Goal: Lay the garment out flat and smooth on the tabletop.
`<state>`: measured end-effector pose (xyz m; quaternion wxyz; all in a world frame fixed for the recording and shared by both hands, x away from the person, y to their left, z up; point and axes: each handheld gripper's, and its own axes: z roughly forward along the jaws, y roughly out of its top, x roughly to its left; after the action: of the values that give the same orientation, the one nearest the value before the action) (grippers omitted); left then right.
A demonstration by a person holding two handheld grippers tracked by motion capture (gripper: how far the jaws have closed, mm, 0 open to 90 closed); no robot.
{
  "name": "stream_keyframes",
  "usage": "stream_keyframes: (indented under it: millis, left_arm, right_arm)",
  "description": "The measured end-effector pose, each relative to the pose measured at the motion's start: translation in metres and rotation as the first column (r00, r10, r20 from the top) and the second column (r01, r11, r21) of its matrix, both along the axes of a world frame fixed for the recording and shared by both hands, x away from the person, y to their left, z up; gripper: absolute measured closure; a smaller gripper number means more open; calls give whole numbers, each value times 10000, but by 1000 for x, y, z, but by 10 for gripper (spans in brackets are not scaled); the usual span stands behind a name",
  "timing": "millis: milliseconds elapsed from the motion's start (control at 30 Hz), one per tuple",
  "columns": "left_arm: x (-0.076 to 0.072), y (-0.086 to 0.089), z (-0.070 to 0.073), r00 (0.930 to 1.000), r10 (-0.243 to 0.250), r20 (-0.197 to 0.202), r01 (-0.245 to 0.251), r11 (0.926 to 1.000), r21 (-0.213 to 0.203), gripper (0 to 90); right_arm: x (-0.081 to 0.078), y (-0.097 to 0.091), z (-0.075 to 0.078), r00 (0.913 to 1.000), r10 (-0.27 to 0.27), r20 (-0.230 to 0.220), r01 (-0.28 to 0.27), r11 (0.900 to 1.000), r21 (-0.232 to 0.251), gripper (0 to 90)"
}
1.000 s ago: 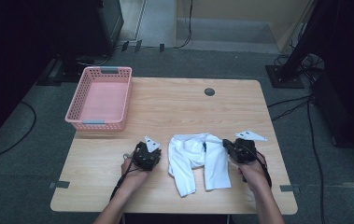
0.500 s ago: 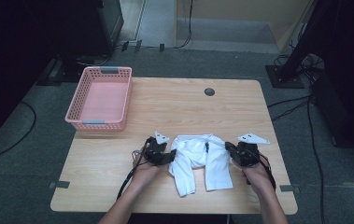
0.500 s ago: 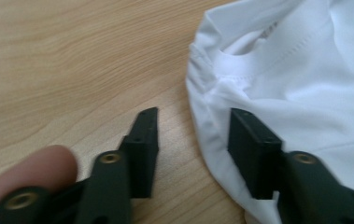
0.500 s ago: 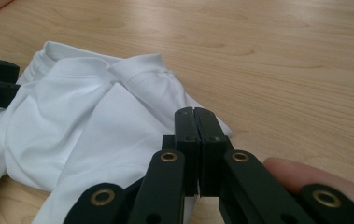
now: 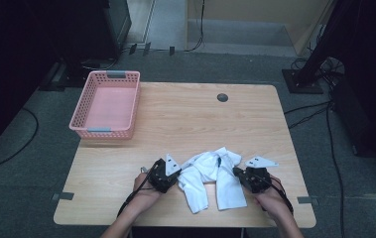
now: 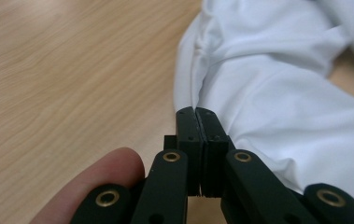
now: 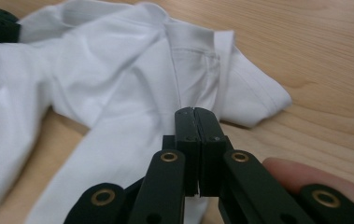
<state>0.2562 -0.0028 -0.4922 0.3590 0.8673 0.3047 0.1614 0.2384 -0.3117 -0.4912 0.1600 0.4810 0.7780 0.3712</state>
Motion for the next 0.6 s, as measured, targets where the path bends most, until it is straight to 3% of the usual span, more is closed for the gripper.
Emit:
stream_keyframes:
  millis: [100,167,267,367,400,433,467,500,533,567,600]
  left_arm:
    - [-8,14,13,9979,-598,-268,577,9957,-723,900]
    - [-9,26,24,9979,-568,-312,526,9912,-1218,900]
    - [0,41,44,9999,-133,-58,122,9861,-1659,900]
    - [16,52,66,9988,387,303,-318,9785,-2037,900]
    - [16,52,66,9988,387,303,-318,9785,-2037,900]
    - [24,53,76,9975,585,395,-478,9715,-2320,900]
    - [40,51,88,9922,1040,685,-855,9688,-2325,900]
    - [40,51,88,9922,1040,685,-855,9688,-2325,900]
    - [66,43,96,9709,2172,1012,-1876,9518,-2426,879]
    - [66,43,96,9709,2172,1012,-1876,9518,-2426,773]
    - [82,39,97,9444,3080,1147,-2748,9315,-2383,629]
  right_arm:
    - [-16,7,14,9980,584,233,-591,9978,309,900]
    - [-22,8,26,9959,703,575,-728,9965,418,900]
    - [-21,6,49,9922,505,1143,-566,9971,506,900]
    - [-9,3,77,9839,136,1780,-262,9973,687,900]
    - [-9,3,77,9839,136,1780,-262,9973,687,900]
    - [10,3,98,9779,-204,2079,-9,9948,1018,900]
    - [18,4,104,9764,-337,2132,92,9933,1152,900]
    - [31,7,112,9732,-615,2218,355,9922,1193,900]
    - [46,12,118,9647,-1023,2428,808,9920,969,900]
    - [46,12,118,9647,-1023,2428,808,9920,969,900]
    - [83,20,123,9253,-2461,2884,2347,9692,740,751]
